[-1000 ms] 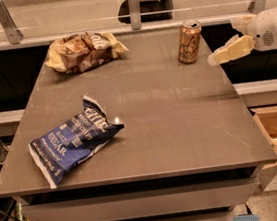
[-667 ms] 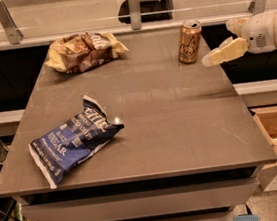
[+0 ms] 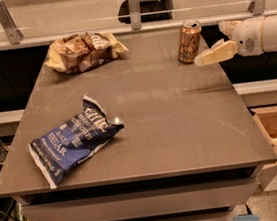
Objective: Move orange can near blue chip bag
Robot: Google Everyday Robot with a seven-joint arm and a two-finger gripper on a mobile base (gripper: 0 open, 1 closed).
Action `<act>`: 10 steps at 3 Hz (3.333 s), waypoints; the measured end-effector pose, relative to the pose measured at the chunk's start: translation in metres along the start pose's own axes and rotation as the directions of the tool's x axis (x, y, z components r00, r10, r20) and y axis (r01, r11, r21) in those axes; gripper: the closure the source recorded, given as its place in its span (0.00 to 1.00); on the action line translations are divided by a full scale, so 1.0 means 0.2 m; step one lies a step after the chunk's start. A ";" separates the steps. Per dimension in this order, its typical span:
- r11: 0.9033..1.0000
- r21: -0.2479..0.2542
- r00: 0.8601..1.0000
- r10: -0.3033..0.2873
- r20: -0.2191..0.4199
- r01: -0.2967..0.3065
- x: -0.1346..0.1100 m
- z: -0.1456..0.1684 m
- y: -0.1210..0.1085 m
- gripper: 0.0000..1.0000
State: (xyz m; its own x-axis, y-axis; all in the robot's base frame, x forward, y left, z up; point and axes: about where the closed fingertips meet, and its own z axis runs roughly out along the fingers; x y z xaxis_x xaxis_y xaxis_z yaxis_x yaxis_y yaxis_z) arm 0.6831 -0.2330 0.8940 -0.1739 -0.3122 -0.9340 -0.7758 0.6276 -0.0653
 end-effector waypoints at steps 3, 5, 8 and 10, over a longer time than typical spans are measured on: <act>1.000 0.015 0.998 -0.027 0.059 0.026 -0.05 0.19 -0.12 0.00; 0.998 -0.030 0.997 -0.051 0.061 0.053 -0.07 0.34 -0.08 0.00; 0.995 -0.070 0.996 -0.061 0.070 0.066 -0.08 0.42 -0.05 0.65; 0.995 -0.080 0.996 -0.061 0.071 0.066 -0.08 0.45 -0.03 1.00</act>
Offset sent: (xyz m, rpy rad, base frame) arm 0.0499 -0.0005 0.0052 0.0343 -0.0874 -0.0398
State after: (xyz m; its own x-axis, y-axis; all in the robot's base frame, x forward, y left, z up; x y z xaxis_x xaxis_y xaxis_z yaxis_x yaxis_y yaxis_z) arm 0.7458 -0.1679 0.8778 -0.0831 -0.2981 -0.9509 -0.8318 0.5462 -0.0986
